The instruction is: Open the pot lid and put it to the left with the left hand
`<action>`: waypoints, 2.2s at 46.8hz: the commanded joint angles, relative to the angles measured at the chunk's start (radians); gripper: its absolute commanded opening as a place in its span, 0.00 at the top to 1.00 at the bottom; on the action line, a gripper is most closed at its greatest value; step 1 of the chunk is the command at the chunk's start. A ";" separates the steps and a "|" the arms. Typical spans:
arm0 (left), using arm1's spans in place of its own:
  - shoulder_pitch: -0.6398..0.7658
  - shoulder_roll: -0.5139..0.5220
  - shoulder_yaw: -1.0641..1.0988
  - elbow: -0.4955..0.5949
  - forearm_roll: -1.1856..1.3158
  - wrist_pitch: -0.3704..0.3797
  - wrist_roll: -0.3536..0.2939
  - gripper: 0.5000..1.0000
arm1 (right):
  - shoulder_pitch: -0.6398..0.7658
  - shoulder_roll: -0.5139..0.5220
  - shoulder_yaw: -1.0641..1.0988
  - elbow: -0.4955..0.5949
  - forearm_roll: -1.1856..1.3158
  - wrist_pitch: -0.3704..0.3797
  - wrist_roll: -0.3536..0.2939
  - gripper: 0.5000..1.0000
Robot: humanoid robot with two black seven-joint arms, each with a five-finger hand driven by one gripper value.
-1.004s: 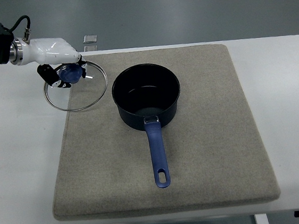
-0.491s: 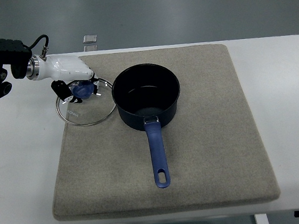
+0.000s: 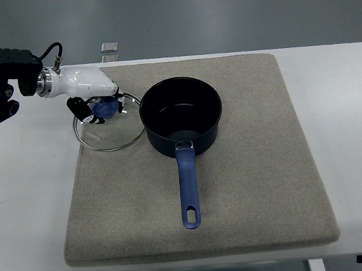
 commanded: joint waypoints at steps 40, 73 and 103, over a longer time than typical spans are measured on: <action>0.017 0.014 -0.031 -0.009 -0.045 0.028 0.000 0.29 | 0.000 0.000 0.000 0.000 0.000 0.000 0.000 0.17; 0.043 0.011 -0.256 0.031 -0.333 0.071 0.000 0.15 | 0.000 0.000 0.000 0.000 0.000 0.000 0.000 0.17; 0.169 -0.173 -0.456 0.276 -1.211 0.195 0.000 0.15 | 0.002 0.000 0.000 0.000 0.000 0.000 0.000 0.17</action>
